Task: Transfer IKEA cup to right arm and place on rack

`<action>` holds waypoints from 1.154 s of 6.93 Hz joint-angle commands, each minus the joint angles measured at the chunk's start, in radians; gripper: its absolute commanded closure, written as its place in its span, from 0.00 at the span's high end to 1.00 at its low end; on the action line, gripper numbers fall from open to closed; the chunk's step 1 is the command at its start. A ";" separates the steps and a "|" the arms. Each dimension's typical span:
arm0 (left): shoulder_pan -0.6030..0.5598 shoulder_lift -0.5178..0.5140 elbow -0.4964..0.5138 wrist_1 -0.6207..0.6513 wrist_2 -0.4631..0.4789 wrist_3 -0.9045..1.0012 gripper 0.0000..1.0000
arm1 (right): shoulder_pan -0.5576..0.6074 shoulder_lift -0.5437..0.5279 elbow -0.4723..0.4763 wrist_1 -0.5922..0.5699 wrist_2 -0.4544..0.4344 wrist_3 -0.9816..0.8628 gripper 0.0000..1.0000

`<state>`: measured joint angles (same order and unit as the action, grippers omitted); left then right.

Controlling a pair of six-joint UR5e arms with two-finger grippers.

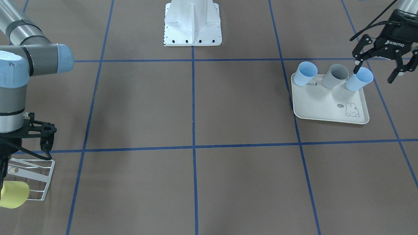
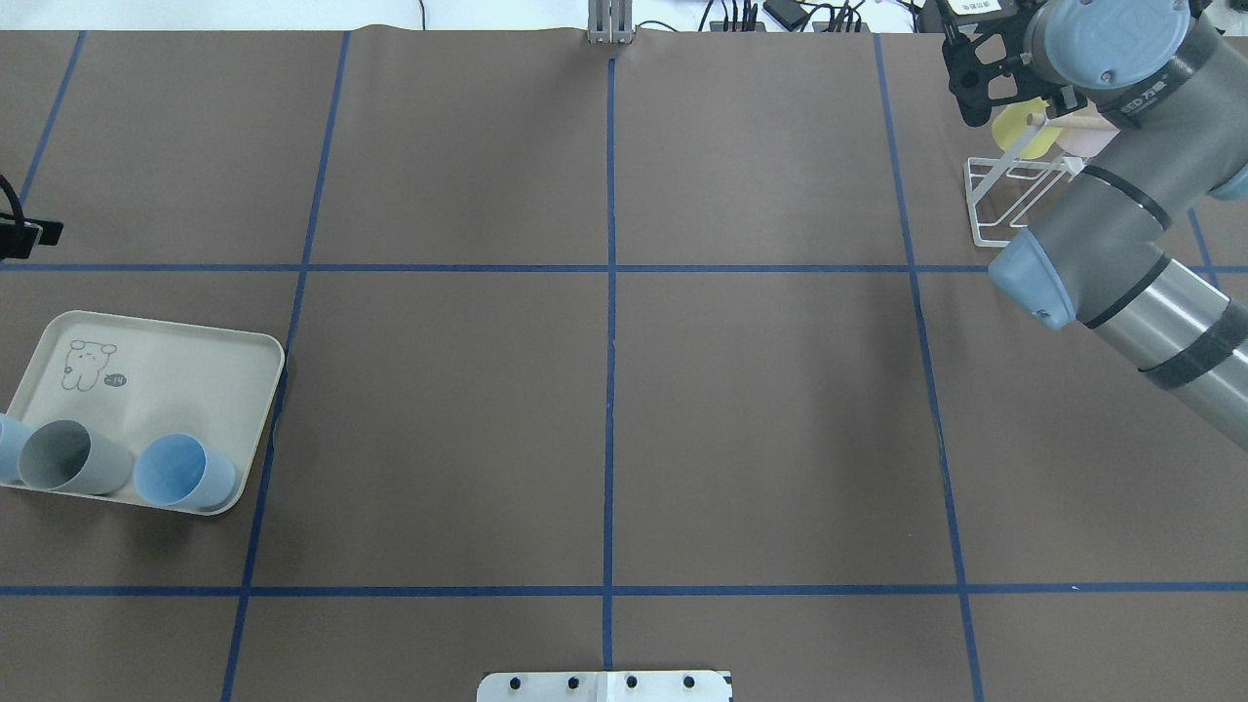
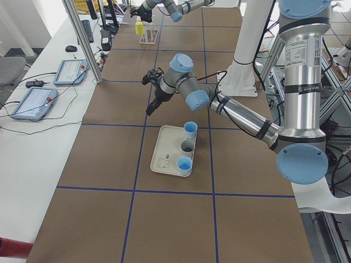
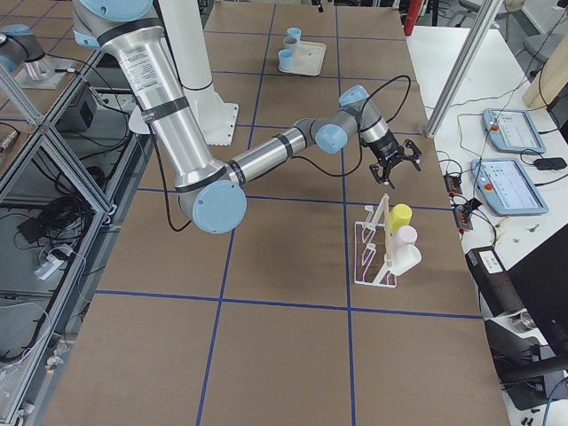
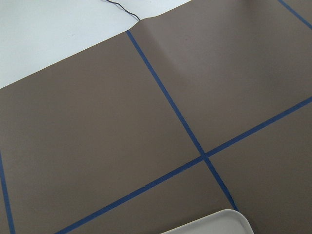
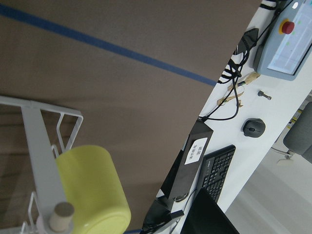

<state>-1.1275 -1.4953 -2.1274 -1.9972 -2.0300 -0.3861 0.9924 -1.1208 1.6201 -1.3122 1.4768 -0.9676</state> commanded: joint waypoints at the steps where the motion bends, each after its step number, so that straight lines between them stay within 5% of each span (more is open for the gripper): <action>1: 0.000 0.050 0.059 -0.130 0.004 -0.034 1.00 | 0.000 -0.005 0.105 0.001 0.231 0.381 0.99; 2: 0.000 0.143 0.069 -0.264 0.004 -0.040 1.00 | -0.006 -0.011 0.174 0.002 0.314 0.596 0.99; 4: 0.000 0.271 0.127 -0.394 0.013 -0.037 1.00 | -0.124 -0.010 0.280 0.005 0.321 1.025 0.99; 6: 0.003 0.285 0.360 -0.625 0.016 -0.048 1.00 | -0.222 0.038 0.316 0.005 0.326 1.203 0.99; 8: 0.006 0.300 0.437 -0.721 0.017 -0.065 1.00 | -0.279 0.058 0.335 0.034 0.274 1.276 0.99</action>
<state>-1.1240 -1.2081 -1.7350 -2.6640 -2.0139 -0.4430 0.7524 -1.0731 1.9368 -1.3002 1.7919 0.2526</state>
